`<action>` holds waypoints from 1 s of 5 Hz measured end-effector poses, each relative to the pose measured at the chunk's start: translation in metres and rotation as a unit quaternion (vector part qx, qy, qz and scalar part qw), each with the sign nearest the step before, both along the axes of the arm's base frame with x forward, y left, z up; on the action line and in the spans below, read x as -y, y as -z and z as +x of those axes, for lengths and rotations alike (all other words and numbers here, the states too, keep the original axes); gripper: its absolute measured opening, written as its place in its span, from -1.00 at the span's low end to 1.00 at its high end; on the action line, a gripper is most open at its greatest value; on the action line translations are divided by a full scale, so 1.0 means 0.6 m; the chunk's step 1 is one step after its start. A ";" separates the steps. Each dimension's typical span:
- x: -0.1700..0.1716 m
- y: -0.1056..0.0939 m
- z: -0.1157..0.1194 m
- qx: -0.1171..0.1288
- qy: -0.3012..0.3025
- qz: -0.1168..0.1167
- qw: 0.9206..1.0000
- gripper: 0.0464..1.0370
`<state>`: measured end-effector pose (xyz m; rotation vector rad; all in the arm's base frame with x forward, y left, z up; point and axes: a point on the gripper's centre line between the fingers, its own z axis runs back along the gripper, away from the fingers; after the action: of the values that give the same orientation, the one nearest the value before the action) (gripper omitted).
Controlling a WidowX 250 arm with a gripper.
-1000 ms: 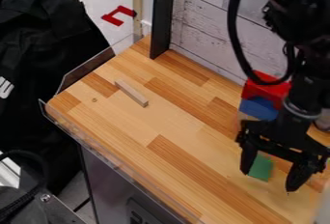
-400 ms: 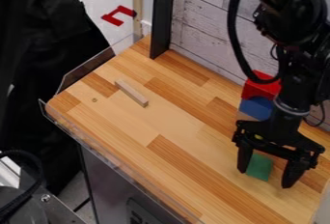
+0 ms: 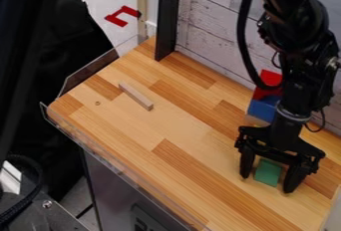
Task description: Put the green cube on top of the red arch
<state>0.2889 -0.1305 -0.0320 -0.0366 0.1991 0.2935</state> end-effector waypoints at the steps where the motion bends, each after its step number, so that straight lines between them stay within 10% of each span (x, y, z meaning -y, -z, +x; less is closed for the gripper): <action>1: 0.002 0.002 0.006 0.007 0.000 -0.004 1.000 0.86; 3: -0.006 0.001 -0.006 0.009 0.005 0.001 1.000 0.01; 5: -0.019 -0.047 -0.049 0.044 0.021 0.009 0.999 0.01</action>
<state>0.2592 -0.1192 -0.0037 -0.0275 0.1095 0.2515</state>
